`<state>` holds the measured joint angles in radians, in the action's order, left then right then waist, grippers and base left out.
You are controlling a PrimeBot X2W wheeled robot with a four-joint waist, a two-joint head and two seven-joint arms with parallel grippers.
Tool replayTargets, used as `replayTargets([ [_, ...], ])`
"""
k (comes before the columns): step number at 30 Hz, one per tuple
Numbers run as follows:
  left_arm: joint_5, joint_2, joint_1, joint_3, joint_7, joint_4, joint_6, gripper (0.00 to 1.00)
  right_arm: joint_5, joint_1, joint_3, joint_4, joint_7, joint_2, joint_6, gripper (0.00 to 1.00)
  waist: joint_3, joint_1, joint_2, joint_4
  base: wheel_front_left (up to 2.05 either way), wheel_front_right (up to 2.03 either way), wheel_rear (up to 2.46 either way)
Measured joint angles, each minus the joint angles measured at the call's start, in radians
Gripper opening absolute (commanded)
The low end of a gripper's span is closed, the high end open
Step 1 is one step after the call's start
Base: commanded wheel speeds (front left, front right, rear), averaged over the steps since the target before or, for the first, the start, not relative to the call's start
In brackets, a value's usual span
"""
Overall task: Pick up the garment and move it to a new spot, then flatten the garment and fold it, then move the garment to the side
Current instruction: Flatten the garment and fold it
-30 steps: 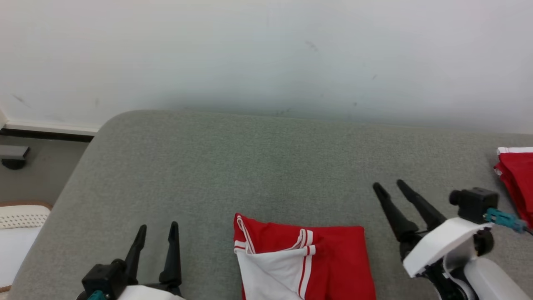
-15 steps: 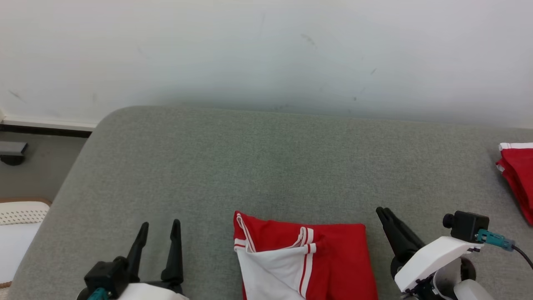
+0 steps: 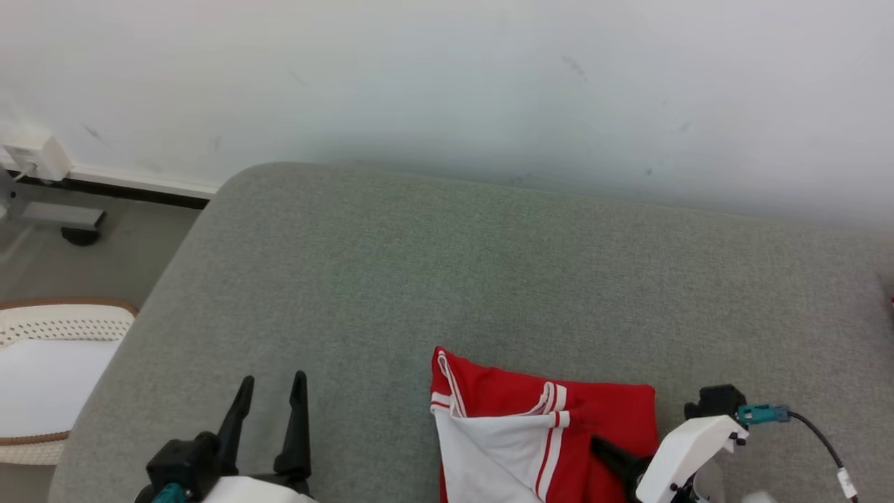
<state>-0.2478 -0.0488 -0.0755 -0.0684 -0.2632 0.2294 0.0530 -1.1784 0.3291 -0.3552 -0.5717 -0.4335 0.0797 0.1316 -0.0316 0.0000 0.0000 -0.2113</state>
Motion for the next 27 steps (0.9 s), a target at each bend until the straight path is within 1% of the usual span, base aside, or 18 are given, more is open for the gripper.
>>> replayTargets([
  [5,-0.002,0.000,0.000,0.002,0.000,0.004,-0.001,1.00,-0.059,-0.031,-0.039,0.012,-0.103,-0.015,0.000,0.00,0.002,0.0000,0.0000,-0.024,0.00,0.00,0.00],
  [10,-0.002,0.000,0.000,0.004,0.000,0.006,0.000,1.00,-0.083,-0.061,-0.076,0.068,-0.133,-0.019,0.000,0.00,0.005,0.0000,0.0000,-0.035,0.00,0.00,0.00],
  [15,-0.002,0.000,0.001,0.008,0.000,0.007,0.000,1.00,-0.089,-0.094,-0.160,0.150,-0.164,-0.024,0.000,0.00,0.012,0.0000,0.0000,-0.034,0.00,0.00,0.00],
  [21,0.000,0.000,0.003,0.009,0.000,0.008,0.000,1.00,-0.075,-0.122,-0.249,0.215,-0.176,-0.028,0.000,0.00,0.025,0.0000,0.0000,-0.020,0.00,0.00,0.00],
  [24,0.001,0.000,0.007,0.013,0.000,0.006,0.000,1.00,-0.065,-0.123,-0.256,0.256,-0.150,-0.027,0.000,0.00,0.032,0.0000,0.0000,-0.008,0.00,0.00,0.00],
  [27,0.008,0.000,0.014,0.017,0.000,0.005,0.000,1.00,-0.062,-0.123,-0.246,0.316,-0.102,-0.011,0.000,0.00,0.037,0.0000,0.0000,0.009,0.00,0.00,0.00],
])
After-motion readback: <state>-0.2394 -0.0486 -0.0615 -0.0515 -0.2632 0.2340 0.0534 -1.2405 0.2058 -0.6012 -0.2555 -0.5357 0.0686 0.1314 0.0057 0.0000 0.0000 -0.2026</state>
